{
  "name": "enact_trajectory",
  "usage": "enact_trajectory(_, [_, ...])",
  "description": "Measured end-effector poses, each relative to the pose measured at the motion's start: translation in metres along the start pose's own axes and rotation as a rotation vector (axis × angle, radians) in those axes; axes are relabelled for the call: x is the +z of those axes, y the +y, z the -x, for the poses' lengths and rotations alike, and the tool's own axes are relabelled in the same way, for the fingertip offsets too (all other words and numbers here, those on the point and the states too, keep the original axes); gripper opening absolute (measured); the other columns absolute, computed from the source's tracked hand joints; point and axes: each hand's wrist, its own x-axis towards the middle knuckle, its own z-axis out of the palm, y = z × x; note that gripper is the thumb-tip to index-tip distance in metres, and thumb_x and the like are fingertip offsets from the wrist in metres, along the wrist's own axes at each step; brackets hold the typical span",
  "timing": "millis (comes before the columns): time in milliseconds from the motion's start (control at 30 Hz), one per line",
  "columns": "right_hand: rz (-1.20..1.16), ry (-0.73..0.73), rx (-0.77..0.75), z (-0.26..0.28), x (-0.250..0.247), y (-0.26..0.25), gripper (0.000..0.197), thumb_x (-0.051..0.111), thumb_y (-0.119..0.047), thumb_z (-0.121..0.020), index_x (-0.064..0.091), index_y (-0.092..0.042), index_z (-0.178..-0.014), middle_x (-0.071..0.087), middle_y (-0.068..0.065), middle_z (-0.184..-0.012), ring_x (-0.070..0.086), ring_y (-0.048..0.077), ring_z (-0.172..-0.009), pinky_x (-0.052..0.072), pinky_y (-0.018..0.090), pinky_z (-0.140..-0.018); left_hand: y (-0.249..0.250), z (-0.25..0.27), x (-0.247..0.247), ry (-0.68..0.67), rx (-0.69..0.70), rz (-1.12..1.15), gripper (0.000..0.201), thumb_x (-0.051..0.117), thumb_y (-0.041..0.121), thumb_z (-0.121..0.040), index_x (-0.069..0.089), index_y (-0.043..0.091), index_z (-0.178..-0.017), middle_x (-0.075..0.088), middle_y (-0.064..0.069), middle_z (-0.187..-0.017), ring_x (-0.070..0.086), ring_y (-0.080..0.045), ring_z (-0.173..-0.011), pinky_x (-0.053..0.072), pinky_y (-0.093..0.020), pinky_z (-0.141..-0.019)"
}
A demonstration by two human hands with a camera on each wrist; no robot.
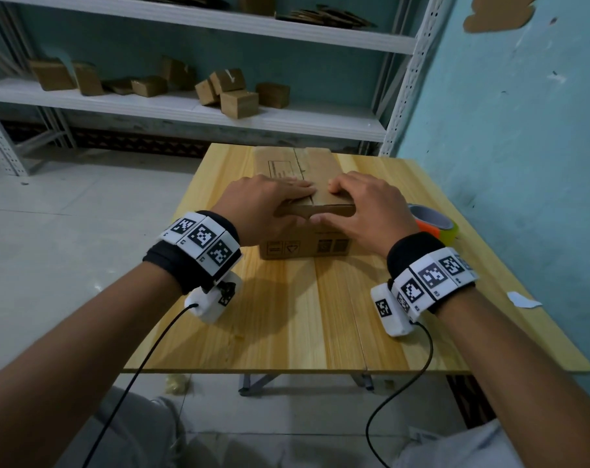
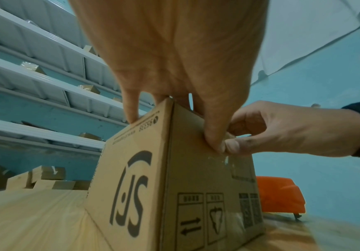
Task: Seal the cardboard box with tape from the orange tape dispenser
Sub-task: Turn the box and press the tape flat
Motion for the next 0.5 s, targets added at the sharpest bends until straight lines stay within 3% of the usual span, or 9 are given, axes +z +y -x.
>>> enact_trajectory(367, [0.018,-0.023,0.002,0.0011,-0.0004,-0.0018,0.056,0.076,-0.057,-0.074,0.057,-0.020,-0.111,0.060,-0.003,-0.106,0.053,0.014,-0.095,0.042,0.030,-0.078,0.0003,0.0013,0.0002,-0.016,-0.022,-0.038,0.070,0.068,0.045,-0.082,0.037,0.037,-0.144,0.041,0.017,-0.147,0.040,-0.011,-0.133,0.041,-0.039,-0.099])
enact_trajectory(500, [0.037,-0.020,0.012,0.0003,0.0001,-0.0032,0.053,0.076,-0.055,-0.075,0.056,-0.021,-0.110,0.059,-0.004,-0.106,0.051,0.013,-0.094,0.038,0.028,-0.076,0.0024,0.0017,0.0001,-0.006,-0.031,-0.025,0.068,0.069,0.040,-0.082,0.039,0.037,-0.143,0.043,0.017,-0.146,0.042,-0.013,-0.133,0.041,-0.040,-0.101])
